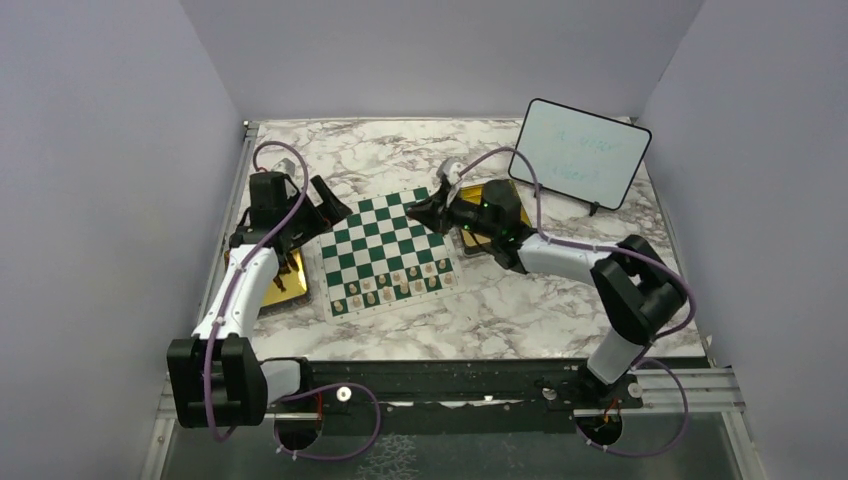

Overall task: Set up the chess pieces on the board
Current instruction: Place the chess piece on the chessboard.

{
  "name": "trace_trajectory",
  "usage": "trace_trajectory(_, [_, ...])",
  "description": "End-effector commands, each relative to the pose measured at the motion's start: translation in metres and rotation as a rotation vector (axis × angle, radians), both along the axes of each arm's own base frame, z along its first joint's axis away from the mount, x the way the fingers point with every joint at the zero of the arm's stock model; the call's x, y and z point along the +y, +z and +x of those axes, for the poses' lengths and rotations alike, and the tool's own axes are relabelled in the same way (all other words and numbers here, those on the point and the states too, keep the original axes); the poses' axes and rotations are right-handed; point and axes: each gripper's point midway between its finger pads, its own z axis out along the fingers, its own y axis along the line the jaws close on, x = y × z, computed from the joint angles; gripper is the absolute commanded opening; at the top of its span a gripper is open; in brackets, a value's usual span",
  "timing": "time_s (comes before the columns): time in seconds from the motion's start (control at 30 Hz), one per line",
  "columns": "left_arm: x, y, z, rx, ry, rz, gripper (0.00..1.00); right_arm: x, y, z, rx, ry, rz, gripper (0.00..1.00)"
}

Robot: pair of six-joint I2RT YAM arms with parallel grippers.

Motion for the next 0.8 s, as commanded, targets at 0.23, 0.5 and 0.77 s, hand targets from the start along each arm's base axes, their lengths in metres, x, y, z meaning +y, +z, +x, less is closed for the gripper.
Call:
trace_trajectory(0.23, [0.031,-0.013,-0.001,-0.025,0.118,0.031,0.99,0.078,-0.04,-0.007,-0.237,0.161,-0.088,0.13])
trace_trajectory(0.5, [0.036,-0.018,-0.01,-0.045,0.1,0.086,0.99,0.097,-0.077,0.002,-0.199,0.174,-0.173,0.16])
trace_trajectory(0.77, [0.034,-0.022,-0.012,-0.039,0.081,0.084,0.99,0.093,-0.096,0.002,-0.186,0.163,-0.218,0.15])
